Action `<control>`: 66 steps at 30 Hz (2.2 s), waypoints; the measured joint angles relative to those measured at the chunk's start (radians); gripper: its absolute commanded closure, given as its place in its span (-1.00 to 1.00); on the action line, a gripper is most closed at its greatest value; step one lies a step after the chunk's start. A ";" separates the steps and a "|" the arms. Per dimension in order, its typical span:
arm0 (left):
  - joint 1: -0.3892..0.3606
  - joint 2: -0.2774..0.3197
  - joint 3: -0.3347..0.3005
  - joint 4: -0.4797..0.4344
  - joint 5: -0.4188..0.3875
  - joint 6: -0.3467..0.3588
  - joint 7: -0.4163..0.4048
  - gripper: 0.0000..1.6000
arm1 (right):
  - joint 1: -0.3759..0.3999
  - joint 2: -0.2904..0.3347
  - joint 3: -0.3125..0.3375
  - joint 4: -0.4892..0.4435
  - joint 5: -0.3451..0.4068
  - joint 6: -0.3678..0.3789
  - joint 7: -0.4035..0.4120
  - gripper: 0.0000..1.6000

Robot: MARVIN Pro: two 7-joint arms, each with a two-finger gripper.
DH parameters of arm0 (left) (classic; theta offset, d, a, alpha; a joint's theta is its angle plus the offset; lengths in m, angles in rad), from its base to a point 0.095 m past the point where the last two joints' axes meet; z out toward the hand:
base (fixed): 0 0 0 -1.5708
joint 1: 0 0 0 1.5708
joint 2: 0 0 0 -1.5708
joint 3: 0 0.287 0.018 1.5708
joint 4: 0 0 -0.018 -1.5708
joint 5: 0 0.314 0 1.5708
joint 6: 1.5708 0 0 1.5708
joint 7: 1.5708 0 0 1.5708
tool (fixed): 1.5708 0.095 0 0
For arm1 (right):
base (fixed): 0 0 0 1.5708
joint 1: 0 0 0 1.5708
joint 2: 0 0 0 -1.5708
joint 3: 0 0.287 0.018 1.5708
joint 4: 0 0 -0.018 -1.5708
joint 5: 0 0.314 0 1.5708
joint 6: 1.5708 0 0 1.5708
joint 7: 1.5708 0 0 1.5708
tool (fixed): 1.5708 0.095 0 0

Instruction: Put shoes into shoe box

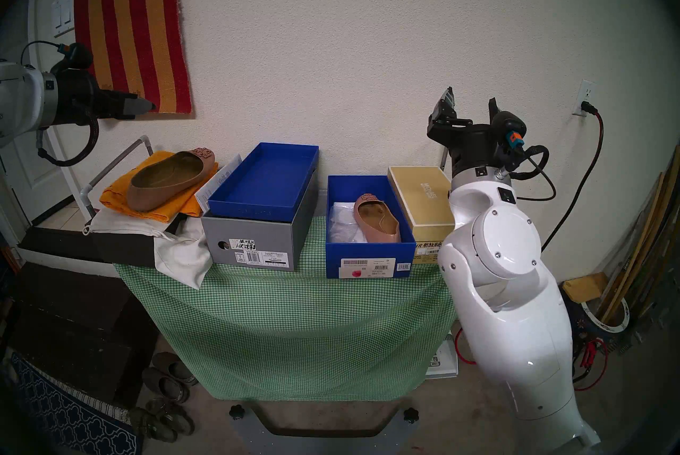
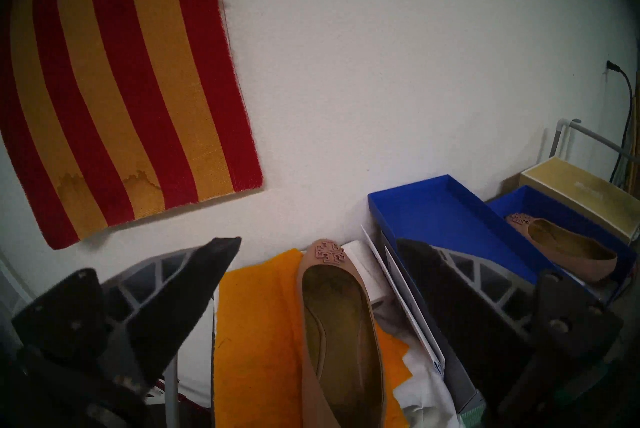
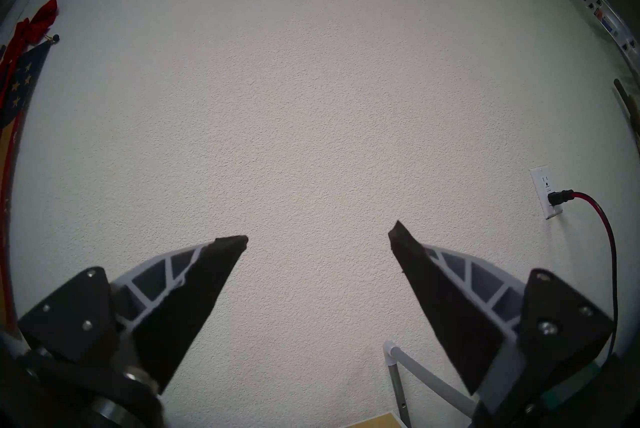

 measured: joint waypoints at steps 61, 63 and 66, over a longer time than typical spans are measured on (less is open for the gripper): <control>0.333 0.097 -0.104 0.050 0.318 -0.032 -0.084 -1.00 | 0.000 0.009 0.002 0.000 0.009 -0.010 0.009 -1.00; 0.338 0.097 -0.104 0.050 0.320 -0.035 -0.085 0.04 | 0.000 0.009 0.002 0.000 0.009 -0.010 0.010 -1.00; 0.349 0.097 -0.105 0.048 0.324 -0.042 -0.087 1.00 | 0.000 0.010 0.002 0.000 0.010 -0.011 0.010 -1.00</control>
